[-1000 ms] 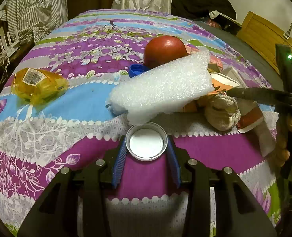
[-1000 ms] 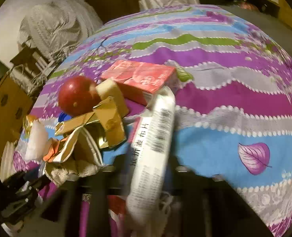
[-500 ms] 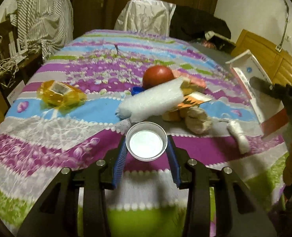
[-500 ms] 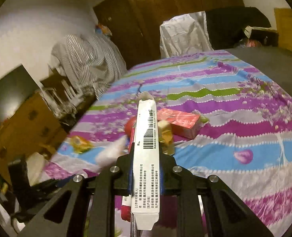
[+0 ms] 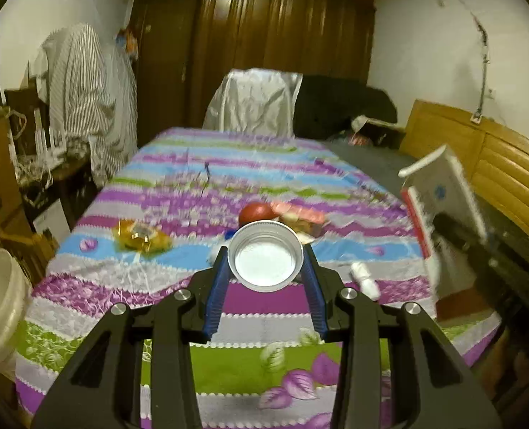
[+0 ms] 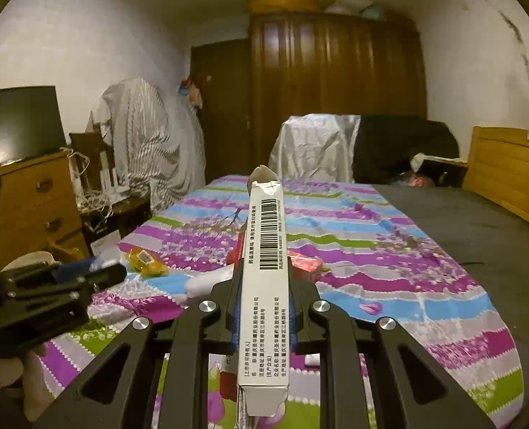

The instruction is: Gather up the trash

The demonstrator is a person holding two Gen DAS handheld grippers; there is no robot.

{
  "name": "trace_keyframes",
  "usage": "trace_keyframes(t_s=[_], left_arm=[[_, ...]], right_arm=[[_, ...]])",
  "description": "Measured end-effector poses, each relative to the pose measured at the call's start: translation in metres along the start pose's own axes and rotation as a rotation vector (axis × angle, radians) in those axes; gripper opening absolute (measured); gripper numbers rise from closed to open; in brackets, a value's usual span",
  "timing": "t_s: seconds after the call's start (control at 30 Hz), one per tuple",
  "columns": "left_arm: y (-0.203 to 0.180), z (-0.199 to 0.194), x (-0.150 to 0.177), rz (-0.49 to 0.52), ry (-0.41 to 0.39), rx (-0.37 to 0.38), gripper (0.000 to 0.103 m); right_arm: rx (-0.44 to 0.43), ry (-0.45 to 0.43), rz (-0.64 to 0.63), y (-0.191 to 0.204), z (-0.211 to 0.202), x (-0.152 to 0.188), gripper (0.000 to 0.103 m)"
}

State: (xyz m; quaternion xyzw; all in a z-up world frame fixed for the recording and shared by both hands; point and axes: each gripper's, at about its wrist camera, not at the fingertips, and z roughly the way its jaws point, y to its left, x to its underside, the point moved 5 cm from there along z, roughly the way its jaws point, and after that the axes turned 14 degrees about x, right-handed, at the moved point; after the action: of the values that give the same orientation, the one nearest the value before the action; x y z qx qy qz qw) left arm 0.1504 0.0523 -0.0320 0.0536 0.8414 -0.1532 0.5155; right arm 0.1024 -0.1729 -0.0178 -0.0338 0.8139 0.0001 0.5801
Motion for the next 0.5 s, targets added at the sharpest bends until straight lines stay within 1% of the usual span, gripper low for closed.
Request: trace_keyframes(t_s=[0.13, 0.37, 0.4, 0.5], left_arm=[[-0.023, -0.016, -0.003, 0.044, -0.036, 0.011, 0.038], [-0.041, -0.026, 0.001, 0.066, -0.050, 0.028, 0.038], [-0.041, -0.027, 0.001, 0.066, -0.052, 0.027, 0.038], [-0.041, -0.027, 0.001, 0.067, -0.049, 0.025, 0.038]], right_arm=[[0.026, -0.032, 0.008, -0.008, -0.031, 0.004, 0.020], [0.040, -0.065, 0.013, -0.013, -0.068, 0.002, 0.018], [0.039, -0.067, 0.013, -0.010, -0.070, 0.002, 0.018], [0.022, -0.054, -0.003, -0.006, -0.066, 0.002, 0.008]])
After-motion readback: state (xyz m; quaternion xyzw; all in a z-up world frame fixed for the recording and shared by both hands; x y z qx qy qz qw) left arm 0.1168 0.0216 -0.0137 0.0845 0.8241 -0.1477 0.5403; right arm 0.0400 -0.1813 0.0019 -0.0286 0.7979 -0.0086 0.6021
